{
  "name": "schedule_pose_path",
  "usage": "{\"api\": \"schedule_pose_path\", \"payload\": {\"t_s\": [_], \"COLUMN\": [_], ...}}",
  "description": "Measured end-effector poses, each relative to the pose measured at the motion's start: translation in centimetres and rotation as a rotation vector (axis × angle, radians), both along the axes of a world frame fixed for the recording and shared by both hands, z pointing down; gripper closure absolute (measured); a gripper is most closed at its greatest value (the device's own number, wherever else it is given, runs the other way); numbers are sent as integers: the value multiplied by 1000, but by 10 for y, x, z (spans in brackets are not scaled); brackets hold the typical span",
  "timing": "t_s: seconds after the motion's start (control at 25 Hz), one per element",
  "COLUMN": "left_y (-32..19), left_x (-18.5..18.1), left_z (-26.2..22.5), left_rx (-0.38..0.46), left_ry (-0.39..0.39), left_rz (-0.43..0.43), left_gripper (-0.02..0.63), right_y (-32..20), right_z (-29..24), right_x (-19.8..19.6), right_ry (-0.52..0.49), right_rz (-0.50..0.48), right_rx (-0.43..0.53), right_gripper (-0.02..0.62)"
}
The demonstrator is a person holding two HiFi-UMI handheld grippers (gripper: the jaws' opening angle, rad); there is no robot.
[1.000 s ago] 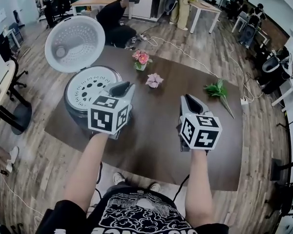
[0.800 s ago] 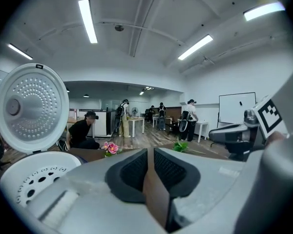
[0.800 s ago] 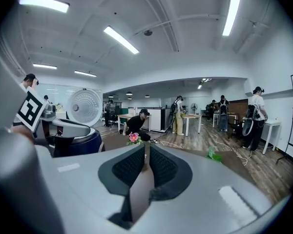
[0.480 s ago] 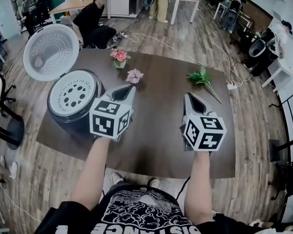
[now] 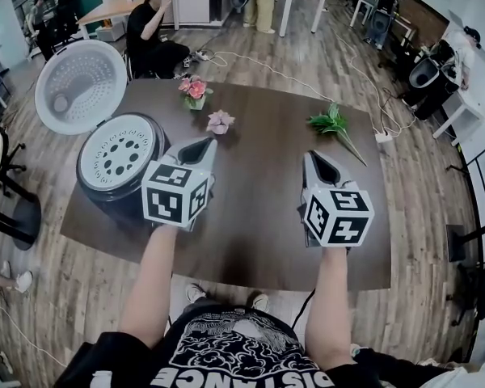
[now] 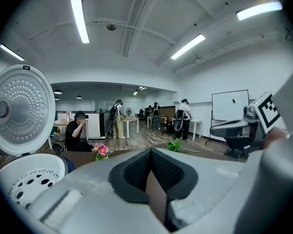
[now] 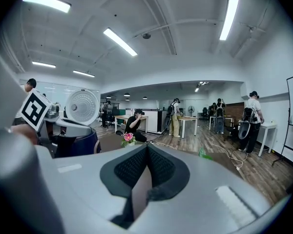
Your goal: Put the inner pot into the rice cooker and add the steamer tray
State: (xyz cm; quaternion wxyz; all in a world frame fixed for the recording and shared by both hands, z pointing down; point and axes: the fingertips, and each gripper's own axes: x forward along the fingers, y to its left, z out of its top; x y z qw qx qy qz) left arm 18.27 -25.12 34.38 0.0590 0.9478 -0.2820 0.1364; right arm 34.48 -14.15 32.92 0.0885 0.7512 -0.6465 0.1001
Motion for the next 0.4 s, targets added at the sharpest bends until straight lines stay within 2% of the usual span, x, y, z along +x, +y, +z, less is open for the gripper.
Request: {"api": "schedule_pose_path", "payload": {"t_s": [0.12, 0.4], "left_y": [-6, 6], "left_x": [-2, 33], "left_z": [-12, -4], "left_rx": [-7, -3], "left_ry": [-1, -8], "left_rz": [-2, -4], "left_gripper": [603, 603], "right_y": [-7, 0], "right_z": [-13, -5], "right_x": [-1, 35], "right_ry": [-2, -6], "right_rz": [-2, -11], "right_rx": [-6, 2], "right_gripper": [597, 595]}}
